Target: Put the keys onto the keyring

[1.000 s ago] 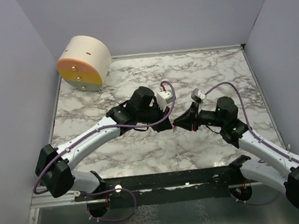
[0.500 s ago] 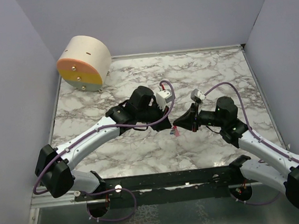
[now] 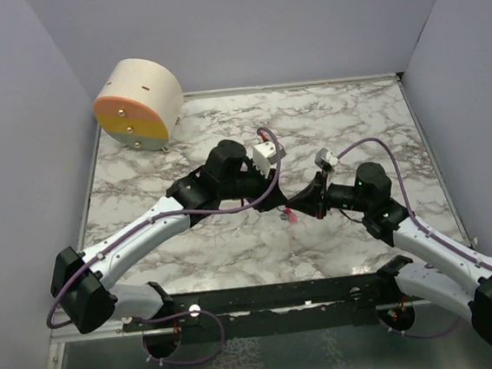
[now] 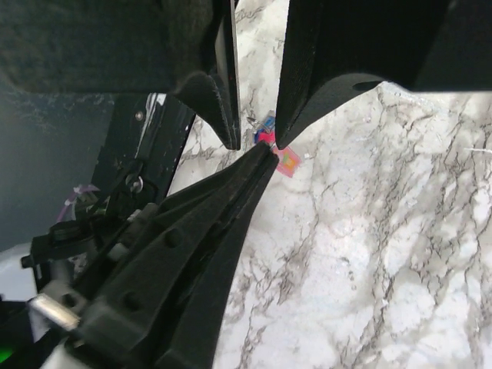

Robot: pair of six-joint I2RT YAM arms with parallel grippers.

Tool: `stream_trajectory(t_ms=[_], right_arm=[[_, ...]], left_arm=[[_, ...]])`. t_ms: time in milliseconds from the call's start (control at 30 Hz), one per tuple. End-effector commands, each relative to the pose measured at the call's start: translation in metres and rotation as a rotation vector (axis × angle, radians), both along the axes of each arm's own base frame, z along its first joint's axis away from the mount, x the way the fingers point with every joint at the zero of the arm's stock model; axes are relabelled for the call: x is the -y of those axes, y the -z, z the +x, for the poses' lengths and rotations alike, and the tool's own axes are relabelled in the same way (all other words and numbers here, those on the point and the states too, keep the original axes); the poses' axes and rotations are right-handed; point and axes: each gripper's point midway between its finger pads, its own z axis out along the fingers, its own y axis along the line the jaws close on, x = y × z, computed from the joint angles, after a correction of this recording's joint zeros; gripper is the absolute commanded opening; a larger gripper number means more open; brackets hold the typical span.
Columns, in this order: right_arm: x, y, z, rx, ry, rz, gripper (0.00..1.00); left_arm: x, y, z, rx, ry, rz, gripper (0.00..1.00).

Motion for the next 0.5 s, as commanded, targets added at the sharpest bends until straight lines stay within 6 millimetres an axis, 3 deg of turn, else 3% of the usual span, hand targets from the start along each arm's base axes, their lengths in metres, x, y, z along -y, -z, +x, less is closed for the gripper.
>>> stream_trajectory(t_ms=[0, 200, 333, 467], right_arm=[[0.004, -0.004, 0.007, 0.007, 0.065, 0.020, 0.01], [0.008, -0.008, 0.011, 0.016, 0.111, 0.036, 0.01], [0.009, -0.014, 0.011, 0.024, 0.126, 0.059, 0.01], [0.009, -0.024, 0.010, 0.036, 0.132, 0.094, 0.01]], left_arm=[[0.000, -0.037, 0.005, 0.113, -0.034, -0.113, 0.28], [-0.017, -0.042, 0.014, 0.172, -0.170, -0.168, 0.31], [-0.033, -0.045, 0.019, 0.220, -0.290, -0.314, 0.32], [-0.041, -0.047, 0.010, 0.231, -0.319, -0.456, 0.33]])
